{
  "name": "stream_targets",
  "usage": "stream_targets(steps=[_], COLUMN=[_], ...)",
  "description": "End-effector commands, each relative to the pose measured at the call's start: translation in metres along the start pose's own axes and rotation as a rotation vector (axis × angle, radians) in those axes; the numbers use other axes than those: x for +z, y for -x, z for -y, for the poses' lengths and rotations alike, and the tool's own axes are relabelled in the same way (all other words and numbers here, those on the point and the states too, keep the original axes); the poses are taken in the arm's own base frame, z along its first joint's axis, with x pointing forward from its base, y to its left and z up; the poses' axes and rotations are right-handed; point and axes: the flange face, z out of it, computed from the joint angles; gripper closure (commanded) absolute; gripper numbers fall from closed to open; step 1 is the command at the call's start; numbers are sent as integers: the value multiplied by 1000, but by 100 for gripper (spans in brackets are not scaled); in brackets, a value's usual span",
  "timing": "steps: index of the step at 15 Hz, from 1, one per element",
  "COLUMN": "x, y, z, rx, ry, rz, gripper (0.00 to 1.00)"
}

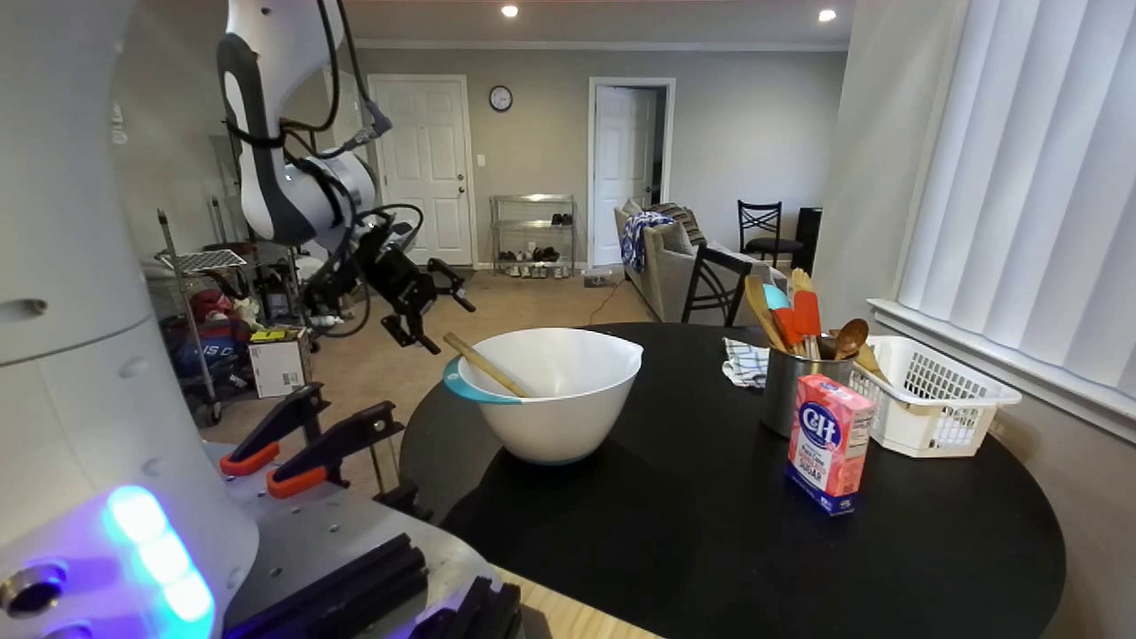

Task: Use the wooden spoon to stir in the white bowl

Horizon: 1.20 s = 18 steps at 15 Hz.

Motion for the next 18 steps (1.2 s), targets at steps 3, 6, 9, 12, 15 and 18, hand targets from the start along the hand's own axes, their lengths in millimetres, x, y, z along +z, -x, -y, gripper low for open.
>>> stream_targets(steps=[3, 6, 9, 12, 15, 18], x=[13, 11, 7, 5, 4, 1], y=[-14, -17, -14, -11, -9, -4], z=[4, 7, 7, 9, 11, 8], rx=[39, 46, 74, 100, 121, 160], ry=[21, 26, 27, 29, 29, 43], rz=[-2, -15, -19, -23, -24, -19], gripper=[0, 32, 54, 73, 91, 99])
